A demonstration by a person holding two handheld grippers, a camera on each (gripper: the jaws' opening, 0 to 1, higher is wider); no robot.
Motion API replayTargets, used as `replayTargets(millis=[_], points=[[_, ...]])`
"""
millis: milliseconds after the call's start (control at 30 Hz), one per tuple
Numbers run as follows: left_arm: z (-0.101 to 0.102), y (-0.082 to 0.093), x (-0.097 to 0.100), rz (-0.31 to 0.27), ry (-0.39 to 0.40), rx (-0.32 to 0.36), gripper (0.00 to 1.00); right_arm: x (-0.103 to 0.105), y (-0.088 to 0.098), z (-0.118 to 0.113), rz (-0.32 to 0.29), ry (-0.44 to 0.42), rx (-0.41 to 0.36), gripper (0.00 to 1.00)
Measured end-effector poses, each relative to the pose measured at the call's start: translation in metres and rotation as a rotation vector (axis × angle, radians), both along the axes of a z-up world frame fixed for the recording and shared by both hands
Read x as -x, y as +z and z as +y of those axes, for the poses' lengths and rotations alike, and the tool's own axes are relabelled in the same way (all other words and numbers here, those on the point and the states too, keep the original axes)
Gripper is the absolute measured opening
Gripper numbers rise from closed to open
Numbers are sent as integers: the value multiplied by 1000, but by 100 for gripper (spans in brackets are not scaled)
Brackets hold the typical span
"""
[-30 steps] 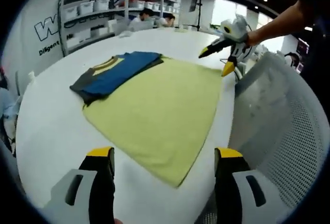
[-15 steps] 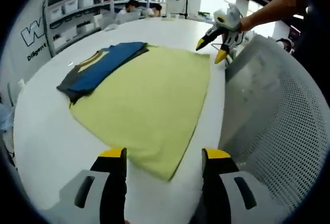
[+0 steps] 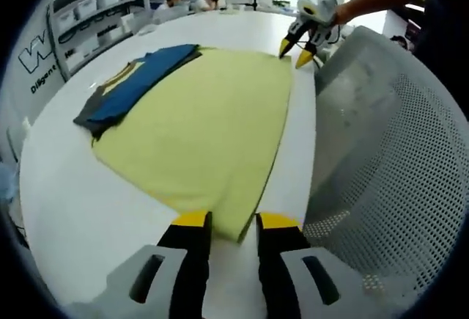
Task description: Fold the garment on the visible template until the final outline fits inside the template.
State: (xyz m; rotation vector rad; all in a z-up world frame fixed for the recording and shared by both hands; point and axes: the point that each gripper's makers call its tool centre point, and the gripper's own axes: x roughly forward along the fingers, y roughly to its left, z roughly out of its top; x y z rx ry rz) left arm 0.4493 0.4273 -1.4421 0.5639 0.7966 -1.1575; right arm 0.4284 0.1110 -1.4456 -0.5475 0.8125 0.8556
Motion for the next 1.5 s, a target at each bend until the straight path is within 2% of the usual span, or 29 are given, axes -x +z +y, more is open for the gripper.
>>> replayTargets(millis=[167,267,367,467,700,800,1000,1100,1333,1433,1500], points=[[1,-1,-2,-13,-23,-18,18,-3,0,-1,17,-10,-11,15],[1,-1,-2,-27,-34,-28,17,-2,-1,-1,18,15,1,11],[1,-1,-3,-18,3,-23,15,-2,-1,-1,29,5,-4,11],[3,-2,-5,-28,21,-20,9,-2,-1,-2,29,-7,-8,9],[5,-2,-5,-21,45,-6,3,-2,-2,-3,20,-6,7,1],[6,-1,-4,-3,58,-10,2,-3,-2,-4,13,5,29,0],[8,-2,0,50,95,-16,1,2,-2,-3,56,-32,16,0],[10,-2,5,62,87,-23,1,7,-2,-2,68,-34,14,0],[16,-2,18,111,67,-62,0,26,-1,4,135,-14,31,0],[21,-2,27,143,45,-96,0,35,3,8,203,-44,-3,0],[25,-1,30,165,46,-105,0,37,5,7,207,-36,-4,0]])
